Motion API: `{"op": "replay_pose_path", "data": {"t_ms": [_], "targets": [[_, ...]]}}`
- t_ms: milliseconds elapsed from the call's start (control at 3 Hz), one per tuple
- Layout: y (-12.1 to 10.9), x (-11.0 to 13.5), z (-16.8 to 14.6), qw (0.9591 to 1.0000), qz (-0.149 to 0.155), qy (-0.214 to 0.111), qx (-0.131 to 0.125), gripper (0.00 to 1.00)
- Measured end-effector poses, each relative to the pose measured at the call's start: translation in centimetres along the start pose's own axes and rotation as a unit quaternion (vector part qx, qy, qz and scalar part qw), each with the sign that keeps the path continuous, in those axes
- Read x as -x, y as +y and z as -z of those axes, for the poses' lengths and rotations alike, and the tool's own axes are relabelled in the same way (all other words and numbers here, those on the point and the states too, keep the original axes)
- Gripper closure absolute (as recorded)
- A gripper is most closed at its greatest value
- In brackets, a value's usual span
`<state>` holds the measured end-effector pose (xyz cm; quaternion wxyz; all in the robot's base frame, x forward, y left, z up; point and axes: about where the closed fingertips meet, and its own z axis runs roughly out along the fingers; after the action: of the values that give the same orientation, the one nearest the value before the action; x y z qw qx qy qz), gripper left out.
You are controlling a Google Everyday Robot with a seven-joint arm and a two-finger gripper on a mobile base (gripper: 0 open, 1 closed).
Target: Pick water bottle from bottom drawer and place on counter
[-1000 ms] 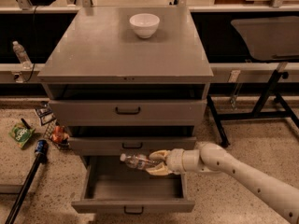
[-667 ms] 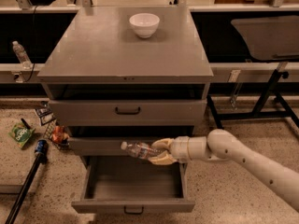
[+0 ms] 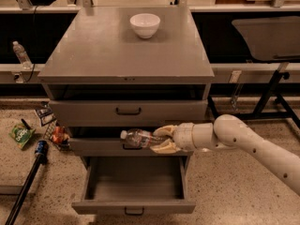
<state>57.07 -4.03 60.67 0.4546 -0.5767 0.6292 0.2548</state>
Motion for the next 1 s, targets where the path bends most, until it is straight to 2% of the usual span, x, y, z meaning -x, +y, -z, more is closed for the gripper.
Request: {"op": "replay_pose_path", "data": {"t_ms": [333, 667, 1000], "targets": [[-0.3, 3.2, 3.4, 0.9998, 0.019, 0.01, -0.001, 1.0], [-0.7, 7.8, 7.2, 0.9985, 0.042, 0.034, -0.012, 1.0], [-1.5, 13.1, 10.3, 0.9948, 0.073, 0.065, -0.029, 1.0]]}}
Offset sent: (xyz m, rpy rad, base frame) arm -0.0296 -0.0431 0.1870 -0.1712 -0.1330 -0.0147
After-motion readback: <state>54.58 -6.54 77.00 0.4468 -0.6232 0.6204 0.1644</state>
